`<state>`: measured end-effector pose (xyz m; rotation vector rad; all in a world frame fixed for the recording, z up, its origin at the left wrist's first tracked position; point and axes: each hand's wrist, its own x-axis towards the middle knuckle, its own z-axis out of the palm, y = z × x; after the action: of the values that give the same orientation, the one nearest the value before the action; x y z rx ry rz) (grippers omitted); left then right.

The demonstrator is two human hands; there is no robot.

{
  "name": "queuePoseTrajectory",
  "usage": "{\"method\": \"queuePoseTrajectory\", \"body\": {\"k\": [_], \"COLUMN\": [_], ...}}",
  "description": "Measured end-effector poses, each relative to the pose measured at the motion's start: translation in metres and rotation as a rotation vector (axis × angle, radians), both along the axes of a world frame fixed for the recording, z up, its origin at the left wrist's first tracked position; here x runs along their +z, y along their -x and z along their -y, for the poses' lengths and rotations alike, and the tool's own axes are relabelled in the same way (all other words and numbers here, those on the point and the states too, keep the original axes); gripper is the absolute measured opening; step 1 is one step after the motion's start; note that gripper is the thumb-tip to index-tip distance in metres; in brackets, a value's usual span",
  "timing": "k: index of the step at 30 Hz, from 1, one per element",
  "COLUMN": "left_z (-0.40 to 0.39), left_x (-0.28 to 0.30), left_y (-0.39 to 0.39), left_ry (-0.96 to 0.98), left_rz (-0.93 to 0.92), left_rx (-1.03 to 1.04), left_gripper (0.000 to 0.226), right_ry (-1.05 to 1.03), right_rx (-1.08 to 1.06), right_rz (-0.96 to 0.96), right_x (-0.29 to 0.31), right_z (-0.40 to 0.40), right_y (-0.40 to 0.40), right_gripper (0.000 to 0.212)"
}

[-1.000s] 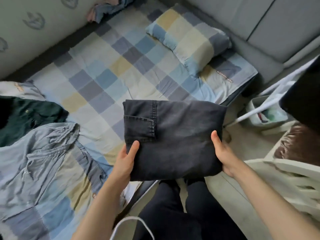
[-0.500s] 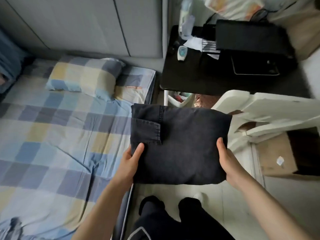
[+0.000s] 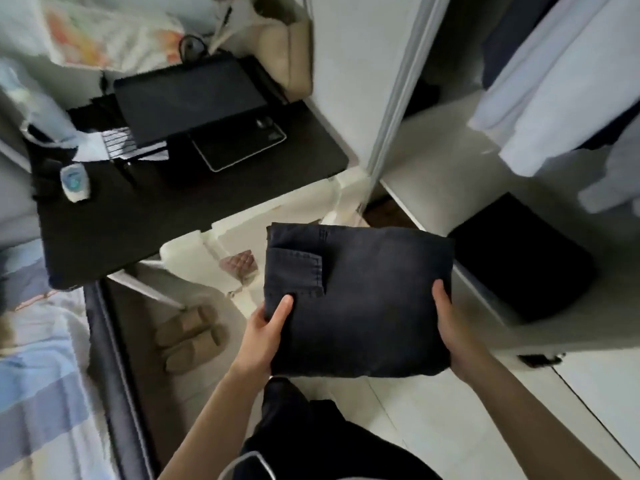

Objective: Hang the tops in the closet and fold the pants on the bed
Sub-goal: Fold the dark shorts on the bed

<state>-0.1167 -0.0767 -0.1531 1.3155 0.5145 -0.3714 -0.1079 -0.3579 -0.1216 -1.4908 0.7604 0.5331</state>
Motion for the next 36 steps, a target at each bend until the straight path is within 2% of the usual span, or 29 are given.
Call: {"method": "queuePoseTrajectory", "body": {"k": [4, 10, 12, 15, 17, 21, 23, 27, 29, 31, 34, 36], "left_z": [0.044, 0.105, 0.126, 0.170, 0.198, 0.259, 0.298, 0.373, 0.407, 0.438, 0.463, 0.464], "left_x": [-0.005, -0.017, -0.021, -0.030, -0.036, -0.042, -0.047, -0.062, -0.073, -0.088, -0.122, -0.139], "left_y": [-0.064, -0.161, -0.185, -0.220, -0.235, -0.263, -0.275, -0.293, -0.302, -0.311, -0.318, -0.318], "left_ry": [-0.043, -0.040, -0.044, -0.046, -0.051, -0.079, -0.099, -0.036, 0.000, -0.008, -0.260, -0.385], "left_rz": [0.020, 0.002, -0.006, -0.080, -0.117, -0.147, -0.127, -0.095, -0.053, -0.001, 0.091, 0.048], "left_rx": [-0.227, -0.523, -0.600, -0.733, -0.799, -0.877, -0.925, -0.917, -0.921, -0.941, -1.028, -1.070], "left_gripper": [0.028, 0.032, 0.034, 0.039, 0.049, 0.063, 0.066, 0.067, 0.061, 0.056, 0.053, 0.053], "right_ry": [0.017, 0.035, 0.030, 0.020, 0.040, 0.323, 0.426, 0.571, 0.684, 0.773, 0.790, 0.720], "right_rx": [-0.262, -0.648, -0.731, -0.900, -0.972, -0.931, -0.905, -0.877, -0.817, -0.816, -0.846, -0.864], "right_rz": [-0.006, -0.023, -0.012, 0.009, -0.001, -0.126, -0.124, -0.045, 0.013, -0.007, -0.139, -0.220], "right_x": [-0.010, -0.025, -0.029, -0.033, -0.034, -0.039, -0.041, -0.049, -0.059, -0.080, -0.114, -0.135], "right_z": [0.037, 0.067, 0.073, 0.089, 0.107, 0.166, 0.202, 0.270, 0.297, 0.322, 0.337, 0.339], "right_y": [0.002, -0.012, -0.018, -0.029, -0.036, -0.055, -0.069, -0.096, -0.104, -0.110, -0.113, -0.110], "right_gripper": [0.124, 0.118, 0.110, 0.078, 0.067, 0.080, 0.080, 0.065, 0.050, 0.047, 0.062, 0.069]}}
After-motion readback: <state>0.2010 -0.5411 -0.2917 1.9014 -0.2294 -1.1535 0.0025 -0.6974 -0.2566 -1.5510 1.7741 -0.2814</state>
